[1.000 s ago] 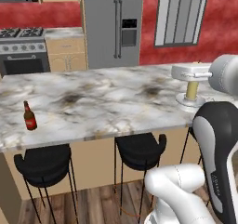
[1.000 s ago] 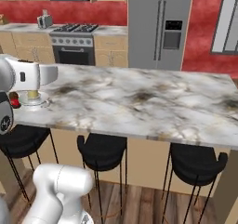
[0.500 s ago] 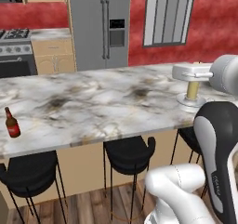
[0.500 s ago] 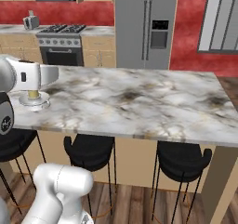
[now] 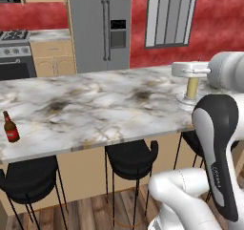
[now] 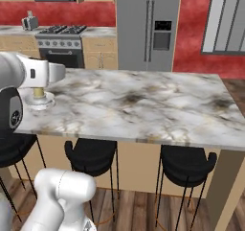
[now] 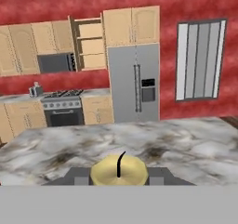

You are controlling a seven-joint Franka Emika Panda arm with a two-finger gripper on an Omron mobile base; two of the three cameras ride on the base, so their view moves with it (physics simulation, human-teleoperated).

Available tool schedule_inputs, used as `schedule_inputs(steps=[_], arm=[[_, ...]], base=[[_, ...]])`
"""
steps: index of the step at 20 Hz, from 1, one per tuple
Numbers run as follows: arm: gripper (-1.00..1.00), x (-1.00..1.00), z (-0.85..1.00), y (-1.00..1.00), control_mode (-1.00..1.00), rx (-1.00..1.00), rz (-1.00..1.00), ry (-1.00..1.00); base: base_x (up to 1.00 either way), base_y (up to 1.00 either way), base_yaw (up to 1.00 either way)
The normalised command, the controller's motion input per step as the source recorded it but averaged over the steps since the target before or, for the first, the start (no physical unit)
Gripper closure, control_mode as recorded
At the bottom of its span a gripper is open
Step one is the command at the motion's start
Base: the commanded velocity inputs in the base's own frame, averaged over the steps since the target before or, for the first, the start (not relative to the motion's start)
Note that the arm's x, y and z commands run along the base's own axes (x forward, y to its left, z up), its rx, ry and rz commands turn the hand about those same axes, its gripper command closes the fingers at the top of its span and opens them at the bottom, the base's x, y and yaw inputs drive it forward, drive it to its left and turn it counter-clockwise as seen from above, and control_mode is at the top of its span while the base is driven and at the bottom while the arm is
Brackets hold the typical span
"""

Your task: Get the candle and the beer from the cabinet and move them to the dining counter.

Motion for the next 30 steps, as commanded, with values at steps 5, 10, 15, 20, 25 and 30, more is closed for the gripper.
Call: schedule_inputs(steps=[5, 10, 15, 20, 25, 30], arm=[[1.0, 1.0, -0.38, -0.1, -1.0, 0.07, 0.25, 0.1], [1.0, 0.93, -0.59, -0.26, -1.0, 0.07, 0.35, 0.13], [1.0, 0.61, -0.79, -0.29, -1.0, 0.01, 0.41, 0.08], [1.0, 0.43, -0.84, -0.17, -1.0, 0.01, 0.34, 0.01], [1.0, 0.57, -0.55, 0.02, -1.0, 0.01, 0.22, 0.01], [1.0, 0.45, -0.09, 0.03, -1.0, 0.03, 0.12, 0.0]], base=[[0.0, 0.0, 0.0], [0.0, 0.0, 0.0], [0.0, 0.0, 0.0], [0.0, 0.0, 0.0], [0.0, 0.0, 0.0], [0.0, 0.0, 0.0]])
